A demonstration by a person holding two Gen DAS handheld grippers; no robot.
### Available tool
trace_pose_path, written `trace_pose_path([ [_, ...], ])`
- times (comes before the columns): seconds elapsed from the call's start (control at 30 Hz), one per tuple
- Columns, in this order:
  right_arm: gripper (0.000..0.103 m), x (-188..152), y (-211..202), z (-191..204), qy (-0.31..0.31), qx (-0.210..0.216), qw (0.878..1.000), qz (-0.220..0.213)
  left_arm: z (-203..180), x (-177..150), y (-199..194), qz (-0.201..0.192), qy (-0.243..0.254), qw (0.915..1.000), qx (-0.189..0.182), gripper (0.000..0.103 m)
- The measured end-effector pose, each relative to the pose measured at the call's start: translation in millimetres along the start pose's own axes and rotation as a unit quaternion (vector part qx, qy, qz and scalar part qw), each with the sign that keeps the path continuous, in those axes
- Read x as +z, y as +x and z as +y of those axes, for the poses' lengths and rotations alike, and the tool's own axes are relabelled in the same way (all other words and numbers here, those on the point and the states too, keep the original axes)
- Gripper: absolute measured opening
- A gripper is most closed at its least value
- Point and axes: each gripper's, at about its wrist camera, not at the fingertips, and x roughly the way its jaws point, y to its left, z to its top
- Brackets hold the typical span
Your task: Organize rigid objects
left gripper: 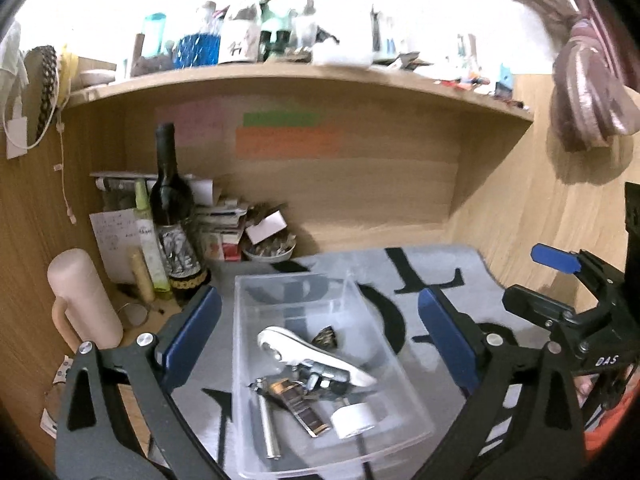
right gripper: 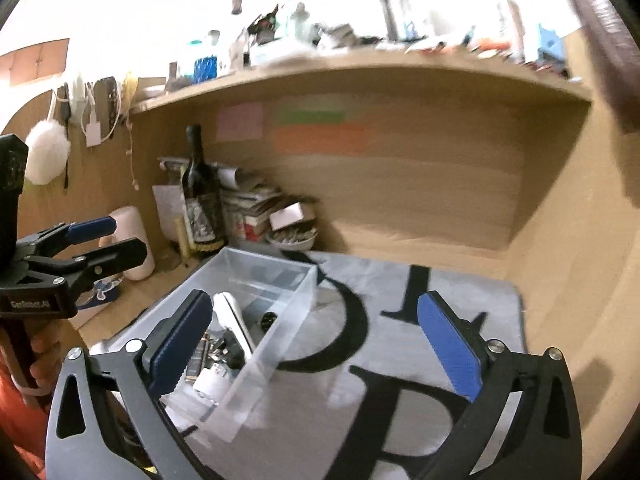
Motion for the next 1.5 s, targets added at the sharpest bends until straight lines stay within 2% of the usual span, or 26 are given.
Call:
trace_pose_path([
  [0.13,0.103,-3,-22,-2,-0.002,-0.024,0.999,-0.028,-12,-5,-8,-0.016,-0.004,0.9999,-0.001,0.102],
  [0.37,0.103,-7,-42,-5,0.005,-0.04,0.998,-0.053,-25,-9,-19,-0.034,-0.011,0.9993,-0.01,0.102],
  [0.6,0.103,-10,-47,-6,0.012,-0.044,0.997,-0.057,-35,-12,-26,-0.052,0.002,0.9986,-0.008,0.103],
  [1.5,0.103,-9,-45,2,0.007,-0.047,0.997,-0.057,-36,-13,-24,-0.051,0.009,0.9986,-0.005,0.103],
])
